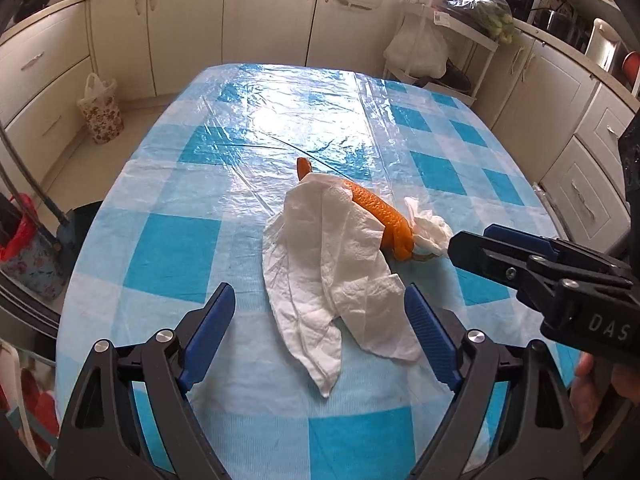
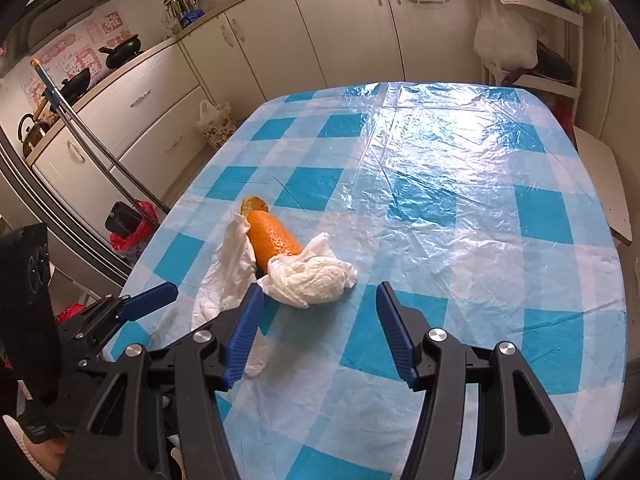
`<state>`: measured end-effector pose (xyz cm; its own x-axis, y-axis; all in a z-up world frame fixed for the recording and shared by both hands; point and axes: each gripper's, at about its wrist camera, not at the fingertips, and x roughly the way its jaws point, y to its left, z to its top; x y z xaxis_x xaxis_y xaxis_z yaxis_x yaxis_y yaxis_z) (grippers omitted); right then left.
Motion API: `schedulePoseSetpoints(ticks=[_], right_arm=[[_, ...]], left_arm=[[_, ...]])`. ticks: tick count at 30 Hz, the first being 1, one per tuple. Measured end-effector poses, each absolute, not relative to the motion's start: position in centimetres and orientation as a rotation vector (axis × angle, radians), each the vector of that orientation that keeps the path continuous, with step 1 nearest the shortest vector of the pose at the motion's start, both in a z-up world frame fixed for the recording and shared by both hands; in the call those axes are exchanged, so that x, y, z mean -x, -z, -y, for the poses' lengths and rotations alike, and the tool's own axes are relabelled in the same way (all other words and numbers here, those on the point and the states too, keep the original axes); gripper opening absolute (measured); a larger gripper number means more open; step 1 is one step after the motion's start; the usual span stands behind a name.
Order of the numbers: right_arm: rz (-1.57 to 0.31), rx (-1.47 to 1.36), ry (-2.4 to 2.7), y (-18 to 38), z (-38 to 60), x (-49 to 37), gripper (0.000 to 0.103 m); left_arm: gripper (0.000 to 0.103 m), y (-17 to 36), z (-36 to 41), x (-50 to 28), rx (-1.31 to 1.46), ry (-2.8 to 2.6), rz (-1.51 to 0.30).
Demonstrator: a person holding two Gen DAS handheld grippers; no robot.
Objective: Collect trash
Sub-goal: 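Grasp the orange peel with the right gripper while the left gripper grasps the white tissue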
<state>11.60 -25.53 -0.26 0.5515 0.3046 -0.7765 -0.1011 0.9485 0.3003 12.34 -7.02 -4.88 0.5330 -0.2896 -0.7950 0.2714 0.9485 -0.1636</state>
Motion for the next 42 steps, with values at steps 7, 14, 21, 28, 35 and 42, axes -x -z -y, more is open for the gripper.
schedulePoseSetpoints(ticks=[7,14,21,28,35,42], right_arm=[[-0.992,-0.237,-0.255,0.3,25.5,-13.0,0.048],[-0.966,-0.253,-0.251,-0.5,25.6,-13.4,0.049],[-0.961,-0.155,-0.315,-0.2,22.4,-16.1,0.055],[-1.033,-0.028,-0.347,1.1,19.9,-17.6,0.043],[-1.070,0.036,-0.384,1.7,18.3,-18.0,0.028],[-1.007,-0.334,-0.502,0.5,21.2,-17.9,0.022]], left_arm=[[0.017,5.0,3.3,-13.8,0.112,0.331,-0.968],[0.010,5.3,-0.4,-13.2,0.135,0.348,-0.968],[0.075,4.3,2.0,-13.2,0.086,0.342,-0.930],[0.076,5.2,5.9,-14.2,-0.055,0.330,-0.918],[0.008,4.7,3.4,-14.3,0.035,0.374,-0.938],[0.007,3.7,-1.5,-11.5,0.104,0.353,-0.910]])
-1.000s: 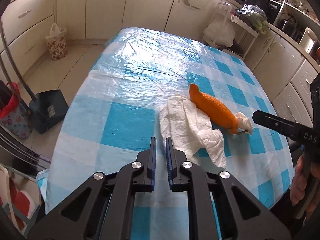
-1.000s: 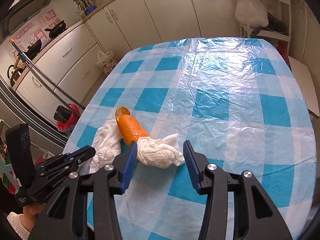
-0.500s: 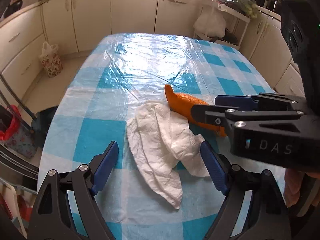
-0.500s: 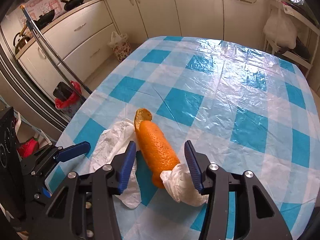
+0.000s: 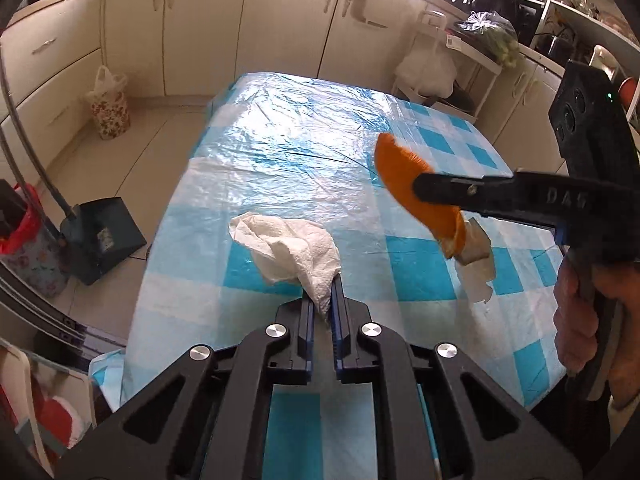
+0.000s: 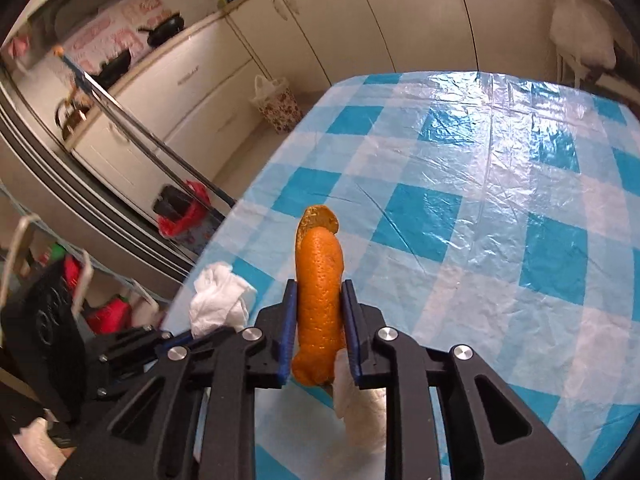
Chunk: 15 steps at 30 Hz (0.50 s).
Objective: Collect trash
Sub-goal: 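Grasp the orange peel with the right gripper while the left gripper grasps the white tissue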
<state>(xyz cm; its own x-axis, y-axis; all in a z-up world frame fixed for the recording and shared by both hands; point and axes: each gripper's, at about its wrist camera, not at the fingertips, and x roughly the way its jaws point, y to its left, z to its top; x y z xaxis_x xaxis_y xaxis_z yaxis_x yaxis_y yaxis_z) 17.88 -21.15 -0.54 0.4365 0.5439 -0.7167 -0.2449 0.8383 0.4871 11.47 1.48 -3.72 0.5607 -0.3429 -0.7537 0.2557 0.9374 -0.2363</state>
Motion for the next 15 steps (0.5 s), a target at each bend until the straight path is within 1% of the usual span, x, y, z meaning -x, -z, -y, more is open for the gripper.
schedulePoseSetpoints(ticks=[3,6,10,15], right_arm=[[-0.951,-0.540,-0.573,0.4,23.3,-17.4,0.022],[-0.921,-0.666,-0.623,0.6,24.4,-16.6,0.022],[-0.901,-0.729,-0.640,0.5,24.8,-15.6,0.022],[-0.875,-0.710,-0.660,-0.8,25.1,-13.5,0.022]], left_arm=[[0.007,3.6,-2.6,-10.3,0.136,0.337,-0.907],[0.007,3.6,-3.0,-9.4,0.148,0.331,-0.906],[0.007,2.8,-2.7,-8.0,0.154,0.348,-0.887],[0.007,1.4,-1.6,-6.0,0.130,0.383,-0.858]])
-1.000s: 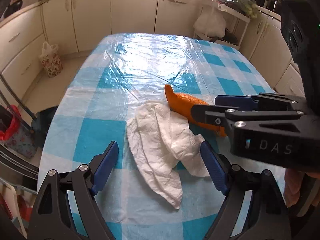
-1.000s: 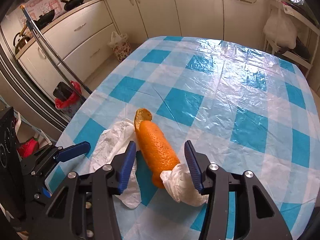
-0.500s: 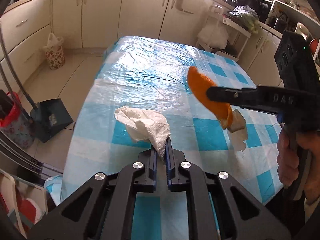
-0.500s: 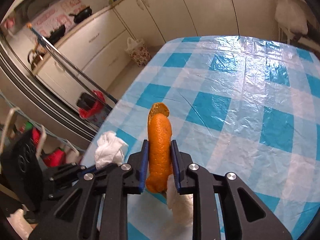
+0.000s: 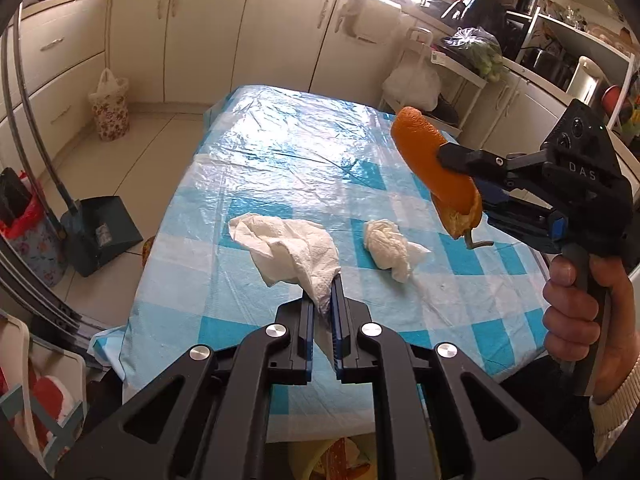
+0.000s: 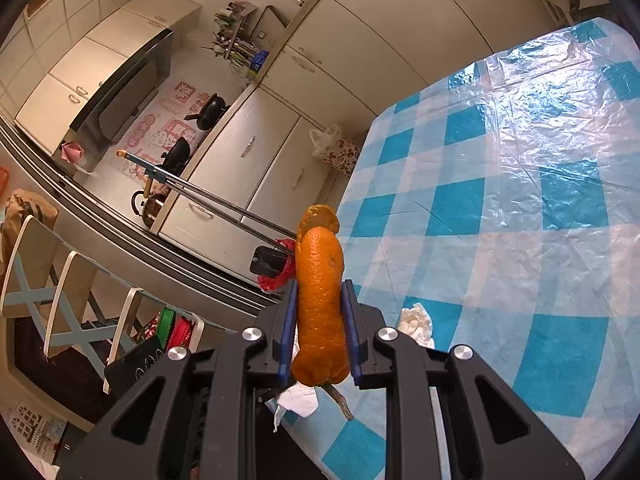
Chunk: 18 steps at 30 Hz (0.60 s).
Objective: Collect trash
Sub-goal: 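Carry the peel and tissue over the basin and open both grippers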
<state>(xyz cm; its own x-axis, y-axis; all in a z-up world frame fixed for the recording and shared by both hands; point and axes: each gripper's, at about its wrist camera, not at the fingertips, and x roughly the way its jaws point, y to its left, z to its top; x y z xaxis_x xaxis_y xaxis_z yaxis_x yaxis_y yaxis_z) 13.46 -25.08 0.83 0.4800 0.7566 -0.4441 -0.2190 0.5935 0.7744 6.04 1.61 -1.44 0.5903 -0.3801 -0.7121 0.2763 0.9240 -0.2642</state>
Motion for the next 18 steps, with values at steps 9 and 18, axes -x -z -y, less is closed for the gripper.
schedulePoseSetpoints(ticks=[9,18], right_arm=[[-0.880,-0.670,-0.650,-1.2,25.2,-7.4,0.022],[-0.903,-0.627,-0.614,-0.8,24.9,-0.1,0.023]], left_arm=[[0.007,0.3,-0.3,-1.7,0.108,0.426,-0.849],[0.007,-1.0,0.4,3.2,0.039,0.457,-0.815]])
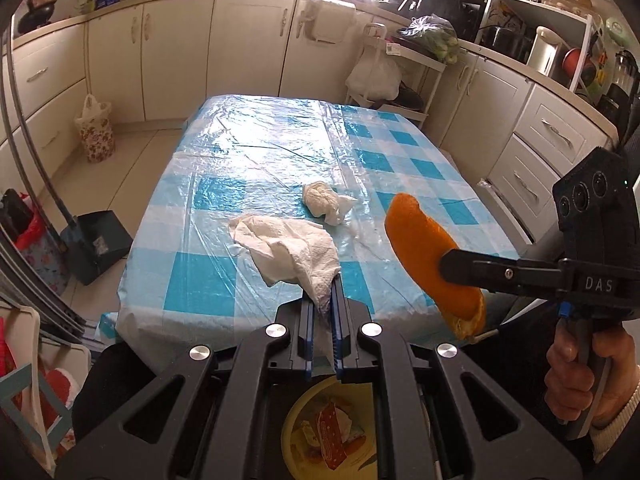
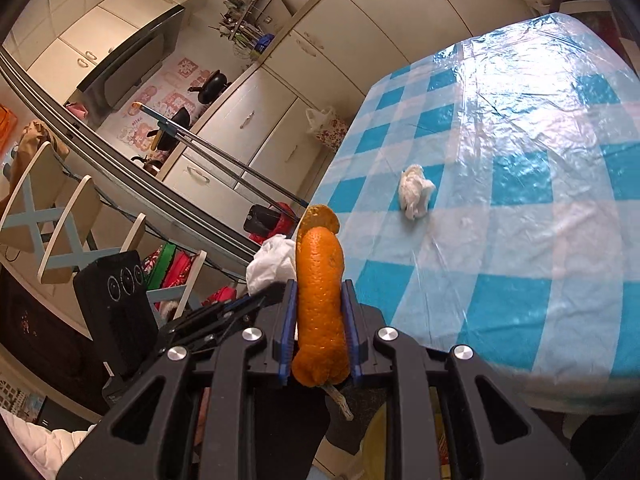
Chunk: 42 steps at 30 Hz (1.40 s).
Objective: Collect trash
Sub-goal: 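Carry the peel and tissue over the basin and open both grippers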
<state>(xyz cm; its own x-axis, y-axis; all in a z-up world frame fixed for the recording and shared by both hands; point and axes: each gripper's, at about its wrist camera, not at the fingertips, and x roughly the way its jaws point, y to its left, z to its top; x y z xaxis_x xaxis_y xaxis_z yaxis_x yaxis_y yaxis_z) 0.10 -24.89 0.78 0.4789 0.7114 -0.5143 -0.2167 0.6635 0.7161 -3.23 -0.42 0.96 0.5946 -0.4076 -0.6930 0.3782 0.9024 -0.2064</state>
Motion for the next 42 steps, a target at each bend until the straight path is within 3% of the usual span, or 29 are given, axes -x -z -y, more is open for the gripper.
schedulePoseSetpoints(ticks=[15,23,26,27,28,30,34,36,42], right_arm=[[-0.913,-0.689,-0.513,0.5,26.4,7.9,0.023],[-0.961,-0.655,-0.455,1.5,25.9,10.3,0.024],[-1.002,-0.608,-0.407,2.0,25.4,10.2,0.031],[-1.015,-0.600,-0.387,2.2,25.3,10.2,0.043],[-1.024,-0.594,-0.370,2.4,25.2,10.2,0.047],[-1.022,-0.575,-0.358,2.3,25.1,10.2,0.047],[-0.990,-0.538,-0.346,1.8,24.9,10.7,0.051],[-0.972,-0.526,-0.330,1.6,25.0,10.9,0.052],[-0.874,-0.428,-0.284,-0.2,24.7,11.0,0.054]], left_arm=[[0.007,-3.6,1.2,10.3,-0.056,0.488,-0.723],[0.007,-1.6,2.5,12.8,-0.074,0.538,-0.786],[0.007,1.0,3.0,12.7,-0.053,0.554,-0.877],[0.008,2.1,3.2,12.6,-0.046,0.557,-0.918],[0.008,3.0,3.4,12.5,-0.045,0.557,-0.952],[0.008,4.6,3.7,12.5,-0.063,0.553,-1.012],[0.033,4.5,3.4,12.8,-0.080,0.529,-1.010],[0.054,3.5,3.0,12.9,-0.089,0.497,-0.967],[0.075,0.2,1.2,12.7,-0.079,0.401,-0.828]])
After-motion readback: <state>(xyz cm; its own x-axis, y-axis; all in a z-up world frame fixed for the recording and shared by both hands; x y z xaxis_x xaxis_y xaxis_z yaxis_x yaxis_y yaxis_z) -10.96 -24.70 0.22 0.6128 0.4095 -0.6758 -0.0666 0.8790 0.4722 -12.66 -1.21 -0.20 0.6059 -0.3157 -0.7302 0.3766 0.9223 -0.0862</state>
